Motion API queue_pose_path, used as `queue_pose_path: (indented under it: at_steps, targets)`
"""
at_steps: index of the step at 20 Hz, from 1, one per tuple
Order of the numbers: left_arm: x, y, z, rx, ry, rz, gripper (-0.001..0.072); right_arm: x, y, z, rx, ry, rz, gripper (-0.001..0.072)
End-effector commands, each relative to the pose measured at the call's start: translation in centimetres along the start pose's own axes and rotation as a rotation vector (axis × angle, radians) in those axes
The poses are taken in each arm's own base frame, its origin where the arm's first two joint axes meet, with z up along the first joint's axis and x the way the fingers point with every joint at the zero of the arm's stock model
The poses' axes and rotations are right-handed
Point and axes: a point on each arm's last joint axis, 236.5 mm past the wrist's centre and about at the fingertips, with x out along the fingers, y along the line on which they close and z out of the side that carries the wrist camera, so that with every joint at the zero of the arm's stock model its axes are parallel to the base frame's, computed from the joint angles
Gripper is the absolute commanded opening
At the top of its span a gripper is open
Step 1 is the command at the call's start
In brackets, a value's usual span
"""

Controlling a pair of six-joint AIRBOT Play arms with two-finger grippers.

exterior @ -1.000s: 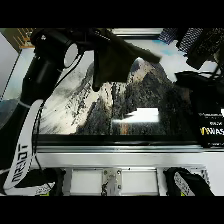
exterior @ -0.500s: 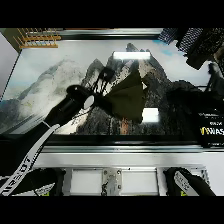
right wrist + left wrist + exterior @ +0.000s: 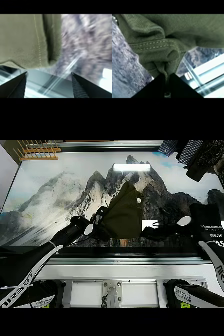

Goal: Fold the clothes and pants, and hang the long-sleeved shirts on hangers.

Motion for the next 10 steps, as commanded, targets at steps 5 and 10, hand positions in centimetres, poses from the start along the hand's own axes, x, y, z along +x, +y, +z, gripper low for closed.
queue_pose_path:
  at_steps: [5,10]
  targets:
    - [0.3,0.0,-0.5,-0.004,0.013,-0.003,0.0021,3.7,3.8,1.1,0.155,-0.044,0.113,0.0588]
    - [0.3,0.0,-0.5,-0.004,0.013,-0.003,0.0021,2.9,4.9,2.0,0.186,-0.078,0.162,0.0588]
